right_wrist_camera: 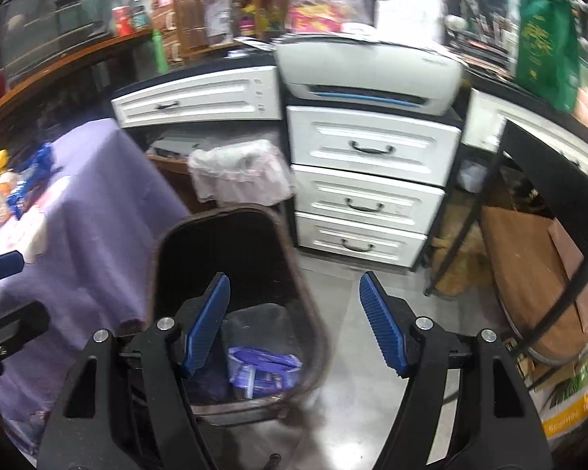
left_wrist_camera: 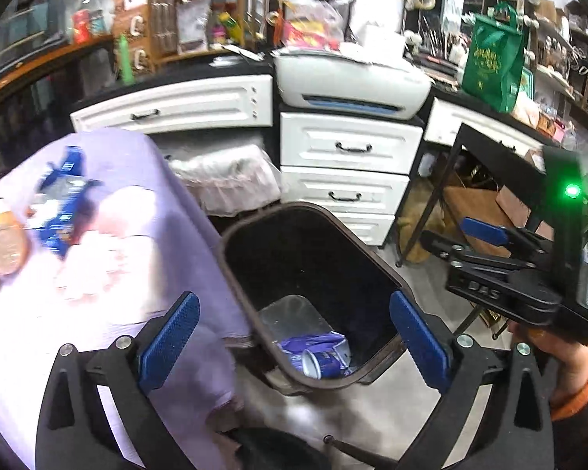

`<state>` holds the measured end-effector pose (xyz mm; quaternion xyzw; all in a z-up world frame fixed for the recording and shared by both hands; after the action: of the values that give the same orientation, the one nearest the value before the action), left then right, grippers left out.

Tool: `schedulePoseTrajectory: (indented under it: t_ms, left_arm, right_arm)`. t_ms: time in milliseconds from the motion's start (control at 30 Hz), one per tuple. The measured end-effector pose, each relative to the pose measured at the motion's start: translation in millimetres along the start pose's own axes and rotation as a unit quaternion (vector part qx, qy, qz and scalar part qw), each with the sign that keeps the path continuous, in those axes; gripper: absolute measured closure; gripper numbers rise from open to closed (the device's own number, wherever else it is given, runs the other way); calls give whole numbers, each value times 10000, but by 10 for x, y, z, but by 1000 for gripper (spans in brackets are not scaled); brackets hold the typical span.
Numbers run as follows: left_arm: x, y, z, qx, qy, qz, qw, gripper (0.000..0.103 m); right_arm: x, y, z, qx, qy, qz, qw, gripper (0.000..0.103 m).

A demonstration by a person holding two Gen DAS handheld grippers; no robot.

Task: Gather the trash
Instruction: 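Return both tools to the table over the remaining trash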

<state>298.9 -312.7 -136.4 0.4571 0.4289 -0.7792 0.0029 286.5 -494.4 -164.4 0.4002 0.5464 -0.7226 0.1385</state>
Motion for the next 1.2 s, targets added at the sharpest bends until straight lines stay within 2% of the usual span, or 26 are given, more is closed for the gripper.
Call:
schedulePoseTrajectory:
  t_ms: [267,467,633,833,967,1100,1200]
  left_arm:
    - [-35,-805,-461,-609,-98,470,9970,6]
    - [90,-1294,-964,-1260,-314,606,9897,6]
    - [306,-1753,-1430,-1801,-530,640,9801,6]
    - [592,-2313,-2069,-2409,-764,631,9655,6]
    - [797,-2712,-2516,-2832,-957,635,9522,6]
    - [913,-3002,-2867,-2914,-1242,736,9456,6]
    - [982,-3164,-3128,-3056,-1377,715,9394,6]
  right_arm:
    - [-254,-318,-1011,-924,-585,198,9938,33]
    - [-402,-698,-1957,-1677,-1116,421,9786,33]
    - [-493,-1034,-2628,-2191,-1451,572,9631,33]
    - [-646,-1307,-3330,-2606,-1773,681,9466,33]
    - [-802,-1403,-3861,-2907,-1788,500,9386,33]
    - [-966,-1438,-4314,-3009,-1897,426,9336,33]
    - [-1108,-1391,-4624,-3051,-1812,263,9345,33]
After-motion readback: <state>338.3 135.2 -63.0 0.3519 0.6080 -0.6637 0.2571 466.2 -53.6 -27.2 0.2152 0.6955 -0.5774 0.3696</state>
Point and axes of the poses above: each gripper's, at about its wrist camera, not at the fingertips, and y roughly the way its jaws point, z to its right, x to its underside, the point moved 10 cm from there along y, roughly the way its jaws point, and after that the axes turned 15 degrees about x, right-handed, at the moved point
